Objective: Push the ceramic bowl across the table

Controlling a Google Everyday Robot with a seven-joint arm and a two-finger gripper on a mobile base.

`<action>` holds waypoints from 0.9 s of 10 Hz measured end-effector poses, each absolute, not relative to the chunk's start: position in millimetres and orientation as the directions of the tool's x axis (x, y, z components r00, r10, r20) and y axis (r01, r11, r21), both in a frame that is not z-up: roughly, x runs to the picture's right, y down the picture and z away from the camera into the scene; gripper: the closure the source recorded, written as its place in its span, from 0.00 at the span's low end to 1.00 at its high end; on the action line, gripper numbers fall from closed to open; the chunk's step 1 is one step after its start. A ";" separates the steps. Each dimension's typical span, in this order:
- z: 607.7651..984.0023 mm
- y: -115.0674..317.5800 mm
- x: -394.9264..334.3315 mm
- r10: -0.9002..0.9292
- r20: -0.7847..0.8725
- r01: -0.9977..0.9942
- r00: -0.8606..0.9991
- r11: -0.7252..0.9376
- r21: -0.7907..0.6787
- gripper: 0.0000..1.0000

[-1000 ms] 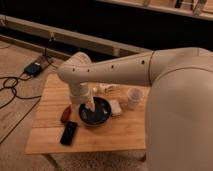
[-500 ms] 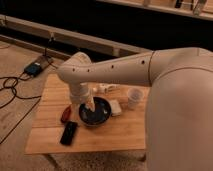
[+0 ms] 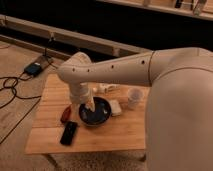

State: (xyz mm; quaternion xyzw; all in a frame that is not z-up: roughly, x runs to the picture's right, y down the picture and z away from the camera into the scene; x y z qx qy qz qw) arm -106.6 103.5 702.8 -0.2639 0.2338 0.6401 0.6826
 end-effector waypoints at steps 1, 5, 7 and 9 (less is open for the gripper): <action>702.8 103.5 -106.7 0.751 -0.657 -0.997 0.071 0.041 -0.061 0.35; 702.8 103.5 -106.7 0.751 -0.657 -0.997 0.071 0.041 -0.061 0.35; 702.8 105.2 -105.8 0.749 -0.658 -0.997 0.075 0.047 -0.060 0.35; 701.3 114.7 -100.0 0.737 -0.669 -0.995 0.093 0.083 -0.046 0.35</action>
